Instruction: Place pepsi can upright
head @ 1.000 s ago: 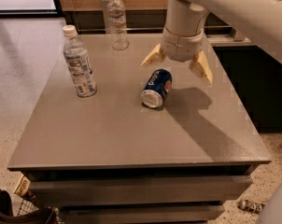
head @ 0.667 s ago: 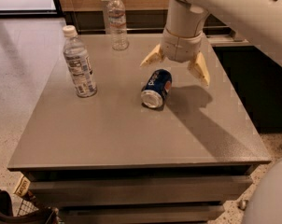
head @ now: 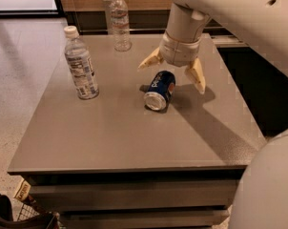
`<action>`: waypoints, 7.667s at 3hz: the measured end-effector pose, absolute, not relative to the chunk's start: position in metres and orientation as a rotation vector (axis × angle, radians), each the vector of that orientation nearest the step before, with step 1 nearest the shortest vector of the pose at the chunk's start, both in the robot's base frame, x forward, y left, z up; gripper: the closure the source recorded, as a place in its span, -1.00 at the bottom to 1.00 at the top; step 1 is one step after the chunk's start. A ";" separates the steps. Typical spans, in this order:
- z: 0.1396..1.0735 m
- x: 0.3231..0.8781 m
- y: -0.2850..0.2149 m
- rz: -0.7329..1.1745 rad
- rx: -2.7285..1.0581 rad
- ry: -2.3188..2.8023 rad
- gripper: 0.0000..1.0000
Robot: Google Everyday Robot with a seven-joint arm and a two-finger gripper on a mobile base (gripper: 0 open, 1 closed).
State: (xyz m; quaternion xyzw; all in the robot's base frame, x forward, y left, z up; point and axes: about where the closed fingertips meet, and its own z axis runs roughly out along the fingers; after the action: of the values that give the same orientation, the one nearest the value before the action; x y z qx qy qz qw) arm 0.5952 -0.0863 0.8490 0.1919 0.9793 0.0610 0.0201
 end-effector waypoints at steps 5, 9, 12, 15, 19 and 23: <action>0.821 0.593 -0.053 0.227 0.513 3.139 0.97; 0.900 0.629 -0.096 0.303 0.412 2.883 1.00; 0.975 0.617 -0.120 0.499 -0.024 2.436 1.00; 0.985 0.608 -0.091 0.769 -0.496 2.125 1.00; 0.922 0.582 -0.076 0.642 -0.935 1.743 1.00; 0.874 0.597 -0.064 0.889 -1.000 1.590 1.00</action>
Offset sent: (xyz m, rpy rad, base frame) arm 0.0070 0.0253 -0.0255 0.0407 0.0556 0.0591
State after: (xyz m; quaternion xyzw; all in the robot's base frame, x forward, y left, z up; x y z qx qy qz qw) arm 0.5975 -0.0637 0.8740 -0.4148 0.6594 0.3688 0.5071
